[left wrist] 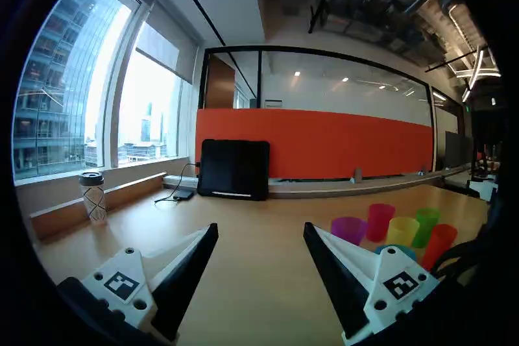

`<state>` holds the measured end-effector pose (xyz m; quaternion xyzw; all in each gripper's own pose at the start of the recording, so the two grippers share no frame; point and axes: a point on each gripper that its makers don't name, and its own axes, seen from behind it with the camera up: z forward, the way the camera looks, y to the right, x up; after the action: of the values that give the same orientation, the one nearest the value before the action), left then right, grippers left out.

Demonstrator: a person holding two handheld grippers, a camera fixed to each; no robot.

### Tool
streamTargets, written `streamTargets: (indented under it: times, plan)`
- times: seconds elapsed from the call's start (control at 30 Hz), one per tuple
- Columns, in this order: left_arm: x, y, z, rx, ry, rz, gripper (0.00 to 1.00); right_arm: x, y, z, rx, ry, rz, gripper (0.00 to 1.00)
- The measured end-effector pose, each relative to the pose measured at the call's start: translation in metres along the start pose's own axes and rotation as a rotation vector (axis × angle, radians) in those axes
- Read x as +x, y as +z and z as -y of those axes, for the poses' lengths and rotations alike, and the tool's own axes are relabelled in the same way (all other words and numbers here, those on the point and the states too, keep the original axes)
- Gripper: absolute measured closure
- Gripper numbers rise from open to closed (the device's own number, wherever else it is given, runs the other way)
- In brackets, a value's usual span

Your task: Pour water

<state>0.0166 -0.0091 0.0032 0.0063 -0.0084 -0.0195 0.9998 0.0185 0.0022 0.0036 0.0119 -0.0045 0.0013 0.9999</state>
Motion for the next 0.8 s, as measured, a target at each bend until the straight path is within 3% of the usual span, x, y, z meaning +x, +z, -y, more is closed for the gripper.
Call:
streamTargets:
  times: [0.6, 0.8]
  plan:
    - [0.099, 0.030, 0.010, -0.021, 0.036, 0.041, 0.02, 0.105, 0.026, 0.002, 0.082, -0.003, 0.055, 0.00]
    - [0.131, 0.042, 0.007, -0.047, 0.010, 0.050, 0.02, 0.138, 0.032, 0.003, 0.102, 0.019, 0.060, 0.00]
